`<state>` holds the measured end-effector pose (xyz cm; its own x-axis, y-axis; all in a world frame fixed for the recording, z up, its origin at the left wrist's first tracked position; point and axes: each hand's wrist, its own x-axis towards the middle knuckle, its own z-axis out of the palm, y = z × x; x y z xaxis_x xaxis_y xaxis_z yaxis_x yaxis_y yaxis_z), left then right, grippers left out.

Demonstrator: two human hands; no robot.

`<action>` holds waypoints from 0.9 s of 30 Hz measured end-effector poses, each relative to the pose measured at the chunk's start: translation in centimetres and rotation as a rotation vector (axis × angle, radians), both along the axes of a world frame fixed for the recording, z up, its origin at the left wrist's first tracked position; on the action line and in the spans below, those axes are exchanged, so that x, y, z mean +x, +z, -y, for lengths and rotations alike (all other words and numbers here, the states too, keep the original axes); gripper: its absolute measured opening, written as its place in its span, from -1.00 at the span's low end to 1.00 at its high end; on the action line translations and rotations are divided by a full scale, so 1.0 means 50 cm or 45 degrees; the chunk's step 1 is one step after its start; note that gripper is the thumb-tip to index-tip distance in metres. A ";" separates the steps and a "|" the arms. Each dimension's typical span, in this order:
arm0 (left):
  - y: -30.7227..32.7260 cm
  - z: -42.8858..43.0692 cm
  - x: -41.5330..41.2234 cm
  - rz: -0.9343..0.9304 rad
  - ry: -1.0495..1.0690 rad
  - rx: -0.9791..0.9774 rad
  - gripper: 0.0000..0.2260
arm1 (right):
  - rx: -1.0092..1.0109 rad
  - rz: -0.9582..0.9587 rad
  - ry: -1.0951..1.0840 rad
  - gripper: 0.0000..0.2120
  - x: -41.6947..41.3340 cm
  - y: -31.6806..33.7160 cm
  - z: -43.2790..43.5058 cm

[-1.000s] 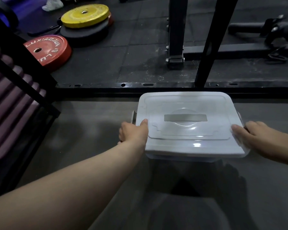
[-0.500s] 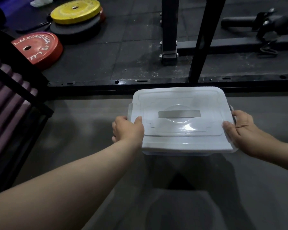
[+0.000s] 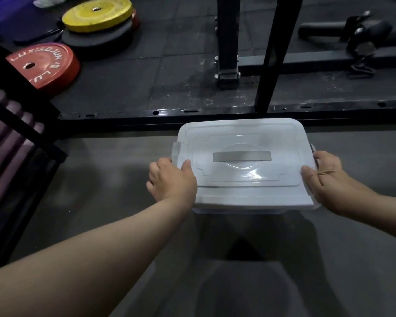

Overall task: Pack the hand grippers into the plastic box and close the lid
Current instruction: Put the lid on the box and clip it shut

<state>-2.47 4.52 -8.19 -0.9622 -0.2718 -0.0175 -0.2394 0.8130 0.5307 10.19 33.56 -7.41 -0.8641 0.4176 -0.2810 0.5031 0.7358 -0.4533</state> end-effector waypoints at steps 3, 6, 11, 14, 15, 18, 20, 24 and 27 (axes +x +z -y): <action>0.001 -0.001 -0.001 -0.038 -0.049 -0.072 -0.66 | 0.015 -0.006 0.003 -0.52 0.000 0.002 0.003; -0.001 -0.002 0.000 -0.037 -0.052 -0.089 -0.66 | -0.005 -0.021 -0.003 -0.54 0.001 0.000 0.004; -0.004 -0.012 0.002 -0.070 -0.161 -0.199 -0.68 | -0.063 -0.024 -0.045 -0.53 -0.005 -0.001 0.004; -0.005 -0.016 0.006 -0.160 -0.450 -0.379 -0.57 | -0.056 -0.005 -0.051 -0.58 -0.009 0.005 0.010; -0.005 -0.019 0.008 -0.172 -0.605 -0.457 -0.52 | -0.054 0.003 -0.059 -0.60 -0.010 0.006 0.012; -0.007 -0.028 0.000 -0.094 -0.940 -0.586 -0.45 | -0.057 0.013 -0.100 -0.68 -0.015 0.009 0.016; -0.004 -0.029 -0.008 -0.042 -0.998 -0.600 -0.44 | -0.064 -0.013 -0.103 -0.70 -0.017 0.012 0.022; 0.000 -0.057 0.008 0.016 -1.066 -0.578 -0.47 | -0.054 -0.068 -0.102 -0.81 -0.014 0.016 0.034; 0.012 -0.078 0.021 0.023 -1.134 -0.565 -0.51 | -0.046 -0.117 -0.127 -0.73 -0.011 0.007 0.030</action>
<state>-1.44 8.41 -7.59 -0.8190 0.5639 -0.1060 0.5496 0.8241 0.1372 9.62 32.08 -7.05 -0.8414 0.4942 -0.2187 0.5282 0.6665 -0.5260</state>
